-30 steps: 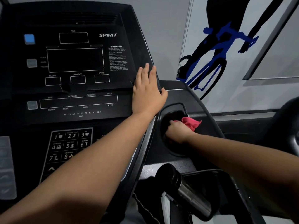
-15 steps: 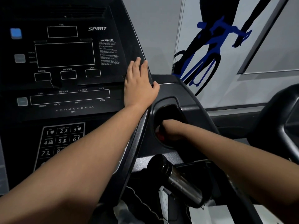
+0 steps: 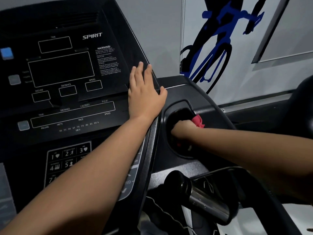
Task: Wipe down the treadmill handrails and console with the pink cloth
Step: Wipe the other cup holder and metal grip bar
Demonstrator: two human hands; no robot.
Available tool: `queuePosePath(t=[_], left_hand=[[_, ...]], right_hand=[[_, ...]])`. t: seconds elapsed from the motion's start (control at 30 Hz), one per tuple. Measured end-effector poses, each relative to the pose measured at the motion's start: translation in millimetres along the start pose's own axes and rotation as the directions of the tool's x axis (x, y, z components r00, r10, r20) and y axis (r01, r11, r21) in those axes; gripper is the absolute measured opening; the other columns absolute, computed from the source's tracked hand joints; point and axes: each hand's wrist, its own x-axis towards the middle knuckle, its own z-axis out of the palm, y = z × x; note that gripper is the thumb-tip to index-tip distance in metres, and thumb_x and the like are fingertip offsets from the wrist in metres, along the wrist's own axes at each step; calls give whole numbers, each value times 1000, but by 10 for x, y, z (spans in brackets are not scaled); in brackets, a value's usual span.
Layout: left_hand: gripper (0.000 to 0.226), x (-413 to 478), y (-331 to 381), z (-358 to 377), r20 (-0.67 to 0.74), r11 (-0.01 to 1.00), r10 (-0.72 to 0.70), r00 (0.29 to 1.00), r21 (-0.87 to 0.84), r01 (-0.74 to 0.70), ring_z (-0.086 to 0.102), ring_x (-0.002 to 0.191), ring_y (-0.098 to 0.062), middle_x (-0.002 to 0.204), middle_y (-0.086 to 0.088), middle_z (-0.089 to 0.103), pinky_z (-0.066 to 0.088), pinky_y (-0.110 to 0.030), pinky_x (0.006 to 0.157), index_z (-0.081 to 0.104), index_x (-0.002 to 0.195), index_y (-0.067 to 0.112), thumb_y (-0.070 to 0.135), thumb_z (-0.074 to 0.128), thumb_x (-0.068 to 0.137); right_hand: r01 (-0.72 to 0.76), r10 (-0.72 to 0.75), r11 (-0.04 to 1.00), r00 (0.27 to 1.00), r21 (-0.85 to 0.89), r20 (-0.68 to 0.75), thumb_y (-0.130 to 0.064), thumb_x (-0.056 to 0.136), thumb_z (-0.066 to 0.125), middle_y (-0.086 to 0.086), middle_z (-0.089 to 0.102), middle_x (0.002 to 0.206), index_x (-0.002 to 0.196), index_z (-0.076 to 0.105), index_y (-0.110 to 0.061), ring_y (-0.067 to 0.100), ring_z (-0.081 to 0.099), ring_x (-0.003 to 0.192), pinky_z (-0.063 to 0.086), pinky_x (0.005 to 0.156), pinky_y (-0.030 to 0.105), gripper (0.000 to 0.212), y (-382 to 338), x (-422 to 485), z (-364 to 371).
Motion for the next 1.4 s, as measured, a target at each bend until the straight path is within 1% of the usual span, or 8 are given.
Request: queuePosePath(t=[0.23, 0.43, 0.6, 0.8, 0.93, 1.03, 1.27, 1.4], left_hand=[[65, 5, -7, 10, 0, 1000, -3, 1000, -13, 3, 2, 146, -19, 159, -1, 10, 22, -43, 113, 24, 148, 19, 33, 51, 91], [65, 7, 4, 20, -11, 1000, -6, 1000, -14, 6, 4, 146, -20, 158, -2, 12, 22, -44, 113, 26, 148, 18, 33, 51, 90], [64, 18, 26, 24, -26, 1000, -18, 999, 2, 18, 7, 145, -22, 157, -4, 15, 21, -43, 114, 29, 146, 16, 32, 51, 88], [62, 5, 12, 4, -19, 1000, -7, 1000, -26, 7, 6, 146, -21, 157, -4, 15, 22, -46, 113, 30, 146, 16, 32, 52, 90], [61, -19, 5, -3, -16, 999, -9, 1000, -35, 9, 6, 146, -20, 157, -3, 15, 23, -46, 112, 30, 145, 17, 32, 53, 90], [61, -21, 16, -9, -12, 999, -10, 1000, -43, 9, 5, 146, -20, 157, -4, 15, 22, -45, 113, 30, 145, 17, 32, 52, 91], [60, -24, 38, -1, -27, 999, -18, 999, -38, 17, 7, 146, -22, 156, -5, 17, 23, -46, 112, 31, 145, 15, 31, 52, 90], [60, -29, 44, 1, -30, 999, -16, 999, -31, 15, 8, 146, -22, 156, -6, 18, 23, -45, 112, 32, 144, 15, 31, 52, 90]], right_hand=[[12, -27, 988, 995, -153, -93, -21, 100, 36, 8, 55, 132, 130, 55, -12, 30, 51, 121, 46, 87, 36, 37, -63, -95, 159], [29, -25, 991, 999, 133, -34, -38, 93, 38, 7, 56, 132, 130, 53, -21, 27, 53, 120, 41, 94, 28, 43, 29, -246, 138], [26, 83, 887, 974, 462, -213, -48, 95, 32, 11, 64, 117, 110, 65, -20, 30, 58, 109, 42, 84, 32, 46, -53, -390, 258], [256, 66, 921, 640, 293, -766, -40, 80, 47, 1, 60, 72, 97, 67, -24, 25, 62, 70, 44, 55, 27, 31, -105, -871, 543], [311, -118, 945, 608, 99, -785, -39, 74, 47, 2, 56, 74, 100, 66, -24, 24, 58, 67, 46, 47, 25, 36, 270, -999, 703], [195, -105, 980, 635, 28, -765, -40, 74, 46, 6, 56, 82, 108, 61, -24, 28, 57, 72, 50, 49, 30, 41, 773, -989, 712], [35, 321, 913, 552, 406, -770, -38, 78, 42, 13, 61, 105, 110, 67, -17, 36, 57, 93, 49, 78, 41, 46, 810, -847, 702], [119, 205, 938, 569, 327, -797, -40, 81, 45, 4, 67, 108, 94, 70, -14, 33, 59, 106, 44, 88, 50, 39, 514, -934, 750]])
